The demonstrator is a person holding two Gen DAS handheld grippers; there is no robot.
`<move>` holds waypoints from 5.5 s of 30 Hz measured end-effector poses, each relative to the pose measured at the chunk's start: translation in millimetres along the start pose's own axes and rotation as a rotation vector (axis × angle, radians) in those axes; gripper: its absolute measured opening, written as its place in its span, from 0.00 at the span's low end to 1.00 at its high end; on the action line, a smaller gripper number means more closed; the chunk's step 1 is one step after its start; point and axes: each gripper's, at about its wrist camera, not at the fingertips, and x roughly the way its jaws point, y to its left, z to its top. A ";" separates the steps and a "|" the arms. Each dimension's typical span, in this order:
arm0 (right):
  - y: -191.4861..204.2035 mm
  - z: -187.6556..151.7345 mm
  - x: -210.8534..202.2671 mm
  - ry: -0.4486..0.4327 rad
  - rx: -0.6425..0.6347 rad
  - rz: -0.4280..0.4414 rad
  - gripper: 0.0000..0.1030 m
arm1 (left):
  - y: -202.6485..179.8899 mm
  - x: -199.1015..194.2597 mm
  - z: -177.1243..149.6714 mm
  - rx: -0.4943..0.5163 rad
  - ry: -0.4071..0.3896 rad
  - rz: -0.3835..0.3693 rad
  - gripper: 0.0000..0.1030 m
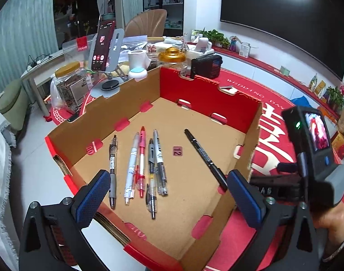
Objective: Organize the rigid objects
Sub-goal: 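Swing both tools back from the box to the mat, then move the left tool to the black marker while the right tool nears the red tube, then close the left tool on the black marker while the right tool grasps the red tube, then carry the black marker and red tube in both tools into the box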
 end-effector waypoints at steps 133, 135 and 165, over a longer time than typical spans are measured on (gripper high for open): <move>-63.2 -80.6 -163.6 -0.170 -0.099 0.087 0.20 | -119.3 -62.0 -18.2 0.097 -0.047 -0.069 0.09; -51.0 -74.4 -166.8 -0.182 -0.124 0.093 0.20 | -107.4 -62.5 -14.2 0.080 -0.057 -0.057 0.09; 82.8 6.7 -158.6 -0.218 -0.264 0.230 0.20 | 22.5 -27.8 23.4 -0.097 -0.064 0.123 0.09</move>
